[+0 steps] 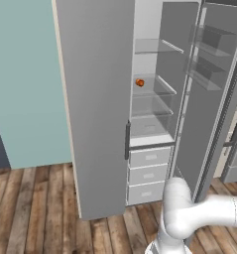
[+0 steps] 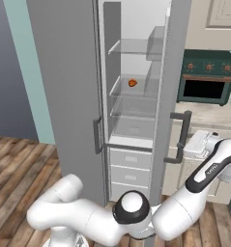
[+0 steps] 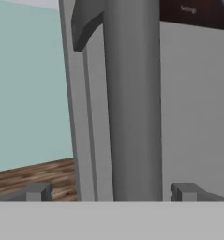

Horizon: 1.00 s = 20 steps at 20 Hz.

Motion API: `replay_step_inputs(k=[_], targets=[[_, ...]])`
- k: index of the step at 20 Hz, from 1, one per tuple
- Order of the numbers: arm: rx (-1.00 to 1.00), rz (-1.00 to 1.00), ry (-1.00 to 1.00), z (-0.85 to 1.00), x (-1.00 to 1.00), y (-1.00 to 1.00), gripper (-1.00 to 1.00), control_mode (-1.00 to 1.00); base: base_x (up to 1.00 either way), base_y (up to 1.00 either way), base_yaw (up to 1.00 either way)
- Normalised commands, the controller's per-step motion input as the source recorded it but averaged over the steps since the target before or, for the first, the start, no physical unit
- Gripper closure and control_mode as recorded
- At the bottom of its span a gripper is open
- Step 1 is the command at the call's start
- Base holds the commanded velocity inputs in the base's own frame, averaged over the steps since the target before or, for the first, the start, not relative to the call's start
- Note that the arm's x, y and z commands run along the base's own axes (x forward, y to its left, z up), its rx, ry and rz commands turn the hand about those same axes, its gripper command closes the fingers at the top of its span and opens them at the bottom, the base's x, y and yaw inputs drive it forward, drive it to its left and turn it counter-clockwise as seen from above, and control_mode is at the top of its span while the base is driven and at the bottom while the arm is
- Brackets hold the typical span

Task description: There's a chicken drumstick in the fridge that needs to be moved to the freezer for freezing. Pick up the chicken drumstick from the fridge, place it on any shelf in the freezer, and close the fridge and freezer doors when done.

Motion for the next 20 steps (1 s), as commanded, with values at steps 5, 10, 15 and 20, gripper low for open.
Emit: replay_step_inputs(k=[5,10,15,20], targets=[[0.00,0.01,0.00,0.00,0.00,0.12,-1.00,-1.00,0.00,0.00,0.00],[-0.02,0.01,0.00,0.00,-0.03,0.36,-1.00,-1.00,0.00,0.00,0.00],[-0.05,0.01,0.00,0.00,-0.29,0.74,-1.00,-1.00,0.00,0.00,0.00],[-0.11,0.00,0.00,0.00,-0.23,0.92,-1.00,-1.00,0.00,0.00,0.00]])
